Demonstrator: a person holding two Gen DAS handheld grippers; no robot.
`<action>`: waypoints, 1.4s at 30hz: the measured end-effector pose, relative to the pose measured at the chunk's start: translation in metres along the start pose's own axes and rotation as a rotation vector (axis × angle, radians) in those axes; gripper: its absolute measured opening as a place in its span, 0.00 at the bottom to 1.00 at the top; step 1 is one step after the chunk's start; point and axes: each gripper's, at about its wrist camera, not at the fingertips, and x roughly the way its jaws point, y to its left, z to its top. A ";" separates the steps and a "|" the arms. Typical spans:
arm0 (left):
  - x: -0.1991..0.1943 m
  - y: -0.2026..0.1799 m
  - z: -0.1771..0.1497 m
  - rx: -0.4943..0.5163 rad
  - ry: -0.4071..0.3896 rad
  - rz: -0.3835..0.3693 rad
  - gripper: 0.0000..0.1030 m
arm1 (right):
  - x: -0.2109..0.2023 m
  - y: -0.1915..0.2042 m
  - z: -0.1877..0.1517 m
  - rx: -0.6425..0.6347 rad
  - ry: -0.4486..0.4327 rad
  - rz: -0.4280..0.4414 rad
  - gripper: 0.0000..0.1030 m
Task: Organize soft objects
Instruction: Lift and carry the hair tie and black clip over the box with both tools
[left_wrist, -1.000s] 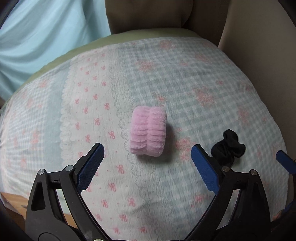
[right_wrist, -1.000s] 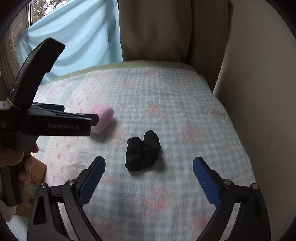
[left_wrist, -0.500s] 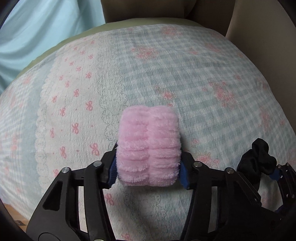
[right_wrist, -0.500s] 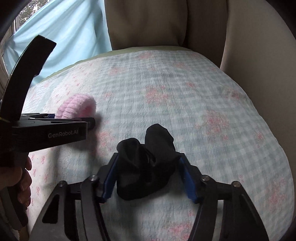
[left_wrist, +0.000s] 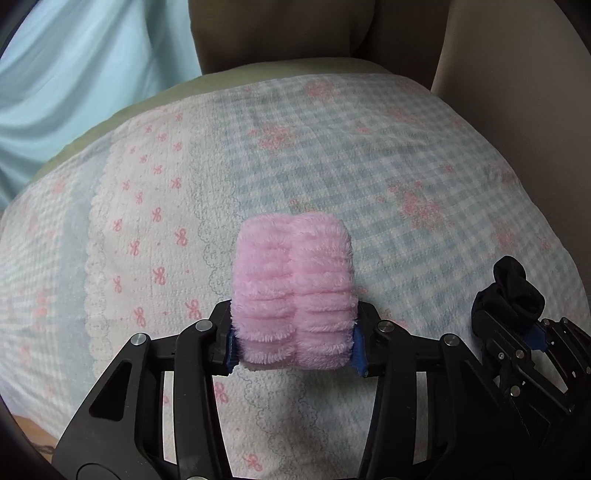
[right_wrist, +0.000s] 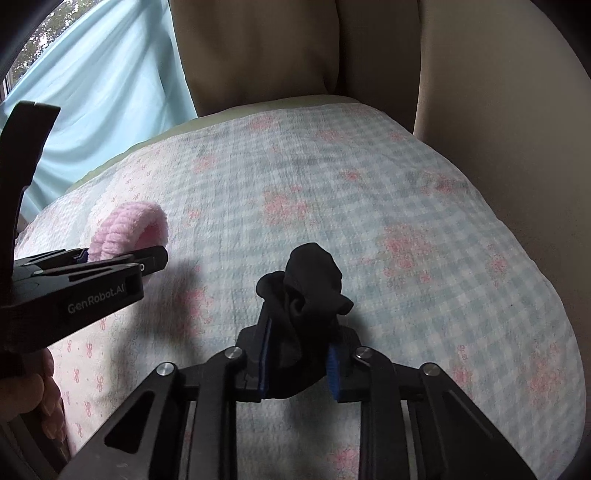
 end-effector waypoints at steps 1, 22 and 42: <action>-0.005 -0.001 0.002 0.000 -0.005 0.000 0.40 | -0.004 -0.001 0.002 0.004 -0.003 -0.001 0.21; -0.236 0.009 0.015 -0.036 -0.146 0.003 0.40 | -0.215 0.050 0.064 0.004 -0.141 -0.009 0.21; -0.436 0.163 -0.080 -0.121 -0.225 0.077 0.40 | -0.370 0.230 0.033 -0.126 -0.147 0.113 0.21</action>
